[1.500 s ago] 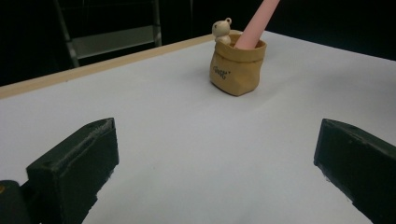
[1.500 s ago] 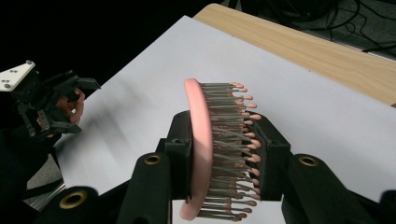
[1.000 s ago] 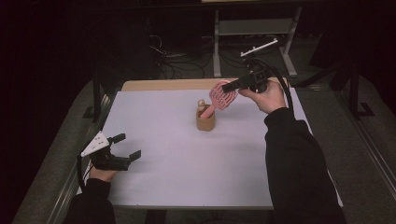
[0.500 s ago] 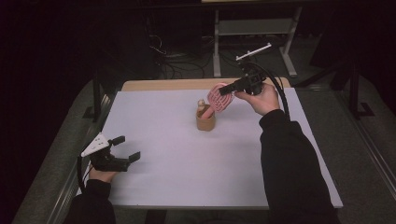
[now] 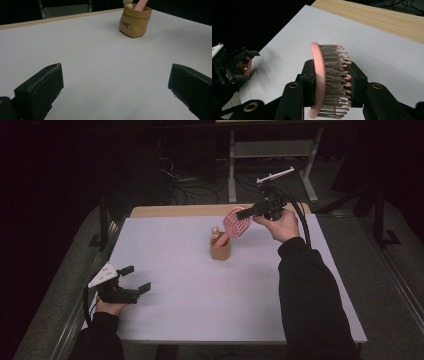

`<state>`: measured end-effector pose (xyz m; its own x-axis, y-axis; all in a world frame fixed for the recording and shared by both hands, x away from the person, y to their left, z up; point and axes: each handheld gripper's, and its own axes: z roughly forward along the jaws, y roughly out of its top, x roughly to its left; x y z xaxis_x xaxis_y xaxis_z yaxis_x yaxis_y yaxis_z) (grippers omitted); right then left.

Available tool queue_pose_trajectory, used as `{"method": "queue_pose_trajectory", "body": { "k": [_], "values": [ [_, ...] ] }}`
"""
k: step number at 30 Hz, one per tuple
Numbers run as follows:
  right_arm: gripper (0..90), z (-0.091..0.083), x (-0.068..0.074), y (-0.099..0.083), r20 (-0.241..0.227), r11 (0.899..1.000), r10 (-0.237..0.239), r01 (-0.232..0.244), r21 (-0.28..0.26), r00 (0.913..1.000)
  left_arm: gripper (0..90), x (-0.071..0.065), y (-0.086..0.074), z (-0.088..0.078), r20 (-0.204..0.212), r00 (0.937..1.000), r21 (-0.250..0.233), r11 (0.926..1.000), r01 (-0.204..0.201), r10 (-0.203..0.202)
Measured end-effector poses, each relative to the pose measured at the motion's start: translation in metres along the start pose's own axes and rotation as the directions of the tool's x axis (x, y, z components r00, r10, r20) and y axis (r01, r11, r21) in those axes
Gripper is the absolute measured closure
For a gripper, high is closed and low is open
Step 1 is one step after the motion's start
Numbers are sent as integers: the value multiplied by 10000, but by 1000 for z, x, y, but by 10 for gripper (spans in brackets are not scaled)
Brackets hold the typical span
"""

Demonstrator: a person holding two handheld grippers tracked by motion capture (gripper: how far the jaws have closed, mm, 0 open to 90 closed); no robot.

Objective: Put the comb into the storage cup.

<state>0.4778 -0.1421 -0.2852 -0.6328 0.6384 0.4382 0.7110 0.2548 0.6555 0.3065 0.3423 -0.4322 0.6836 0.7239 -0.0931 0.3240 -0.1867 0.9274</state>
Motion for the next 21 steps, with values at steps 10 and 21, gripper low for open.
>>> {"method": "queue_pose_trajectory", "body": {
  "k": [10,21],
  "values": [
    [610,-2,-6,-7,-206,9989,455,-458,-139,9988,0,-1,-1,1,13,10000,79,9999,-68,68],
    [358,-6,-9,-9,-125,9973,705,-707,-177,9974,0,-1,-1,2,12,10000,112,9999,-77,77]
  ]
}}
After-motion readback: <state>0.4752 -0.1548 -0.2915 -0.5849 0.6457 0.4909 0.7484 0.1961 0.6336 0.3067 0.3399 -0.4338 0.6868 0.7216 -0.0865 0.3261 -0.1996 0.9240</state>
